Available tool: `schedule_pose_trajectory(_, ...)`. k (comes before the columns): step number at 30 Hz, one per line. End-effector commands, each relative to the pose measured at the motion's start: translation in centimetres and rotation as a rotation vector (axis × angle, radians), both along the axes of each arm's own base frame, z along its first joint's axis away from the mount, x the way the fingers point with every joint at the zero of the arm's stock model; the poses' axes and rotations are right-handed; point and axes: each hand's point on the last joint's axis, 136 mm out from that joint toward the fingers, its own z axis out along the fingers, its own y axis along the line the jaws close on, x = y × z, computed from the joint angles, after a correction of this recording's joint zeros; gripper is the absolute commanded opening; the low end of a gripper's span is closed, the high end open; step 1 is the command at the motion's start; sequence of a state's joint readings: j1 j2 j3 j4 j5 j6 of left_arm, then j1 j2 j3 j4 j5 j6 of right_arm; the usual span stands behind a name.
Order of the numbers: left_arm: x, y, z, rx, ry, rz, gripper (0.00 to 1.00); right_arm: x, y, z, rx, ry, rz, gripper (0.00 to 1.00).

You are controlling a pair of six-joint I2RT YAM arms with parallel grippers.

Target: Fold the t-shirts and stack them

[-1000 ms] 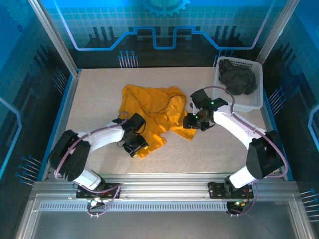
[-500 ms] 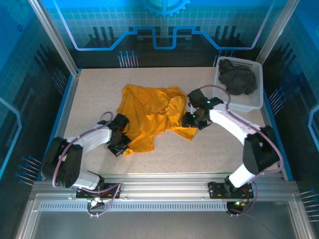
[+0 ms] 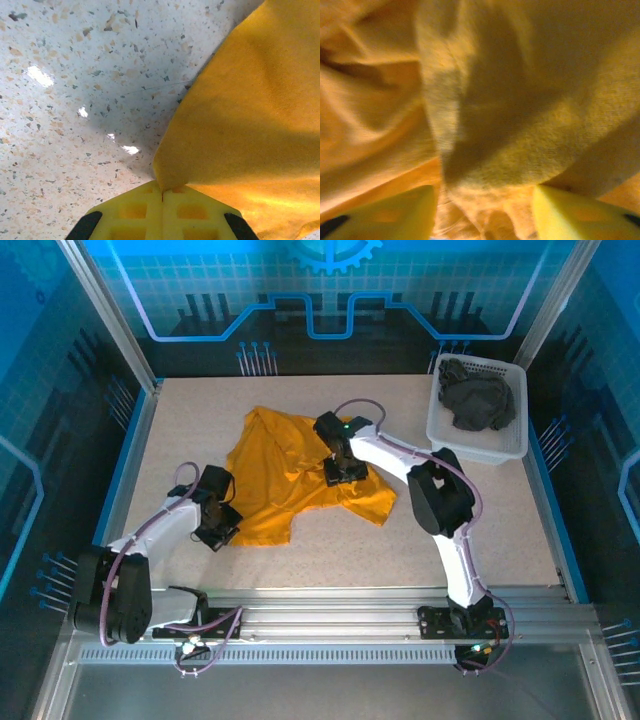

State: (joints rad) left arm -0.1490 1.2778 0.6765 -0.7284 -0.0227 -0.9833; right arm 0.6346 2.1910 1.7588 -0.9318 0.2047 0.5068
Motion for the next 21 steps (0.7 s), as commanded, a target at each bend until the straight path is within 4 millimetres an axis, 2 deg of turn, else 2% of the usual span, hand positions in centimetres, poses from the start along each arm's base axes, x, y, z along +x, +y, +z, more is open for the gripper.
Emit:
schedule_pose_trajectory(1,-0.4,0.7,0.3,0.02,0.009,-0.016,0.0,-0.1,-2.2,0.0,-0.149,0.001,0.038,0.38)
schedule_pose_trajectory(4,-0.6,1.2,0.4,0.028,0.012,-0.014,0.0,1.2,-3.5,1.2,-0.136,-0.033,0.01,0.14)
schedule_pose_trajectory(6,-0.6,1.6,0.4,0.03,0.012,-0.013,0.0,2.1,-4.3,2.9,-0.11,-0.064,-0.01,0.01)
schedule_pose_trajectory(10,-0.5,2.2,0.6,0.035,0.012,-0.006,0.0,3.2,-5.7,7.7,0.003,-0.122,-0.057,0.0)
schedule_pose_trajectory(12,-0.4,2.7,0.7,0.045,0.01,0.0,0.0,3.2,-7.0,9.3,0.044,-0.119,-0.092,0.0)
schedule_pose_trajectory(21,0.3,5.7,1.9,0.062,-0.023,0.083,0.0,2.9,-15.4,14.7,0.182,-0.155,-0.296,0.0)
